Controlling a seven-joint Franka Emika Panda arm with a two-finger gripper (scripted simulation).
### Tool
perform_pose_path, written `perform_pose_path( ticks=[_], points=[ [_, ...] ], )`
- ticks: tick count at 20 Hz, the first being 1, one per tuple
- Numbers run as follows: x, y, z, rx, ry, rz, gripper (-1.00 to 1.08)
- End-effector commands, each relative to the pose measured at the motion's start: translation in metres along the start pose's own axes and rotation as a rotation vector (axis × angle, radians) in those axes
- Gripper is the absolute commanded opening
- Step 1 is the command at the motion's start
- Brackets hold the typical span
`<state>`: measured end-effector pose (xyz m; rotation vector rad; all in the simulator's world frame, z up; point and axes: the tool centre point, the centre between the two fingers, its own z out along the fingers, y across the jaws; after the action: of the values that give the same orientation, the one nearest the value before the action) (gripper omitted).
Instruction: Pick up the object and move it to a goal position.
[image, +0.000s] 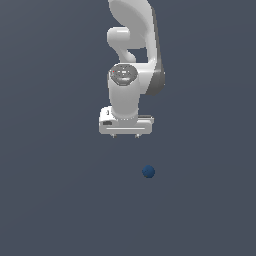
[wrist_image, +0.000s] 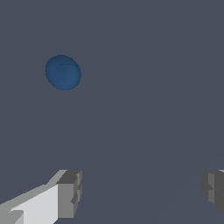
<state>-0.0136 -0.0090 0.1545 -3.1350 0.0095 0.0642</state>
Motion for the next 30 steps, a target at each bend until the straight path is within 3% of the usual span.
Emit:
perform_pose_path(
  ticks=[1, 9, 17, 30],
  points=[
    [0.000, 0.000, 0.000, 0.000, 0.000, 0.000, 1.00],
    [0.001, -0.020, 0.001, -0.012, -0.009, -0.077, 1.00],
    [0.006, -0.023, 0.003, -0.013, -0.008, -0.098, 1.00],
    [0.056, -0.056, 0.028, -0.019, 0.011, -0.305, 1.00]
  ],
)
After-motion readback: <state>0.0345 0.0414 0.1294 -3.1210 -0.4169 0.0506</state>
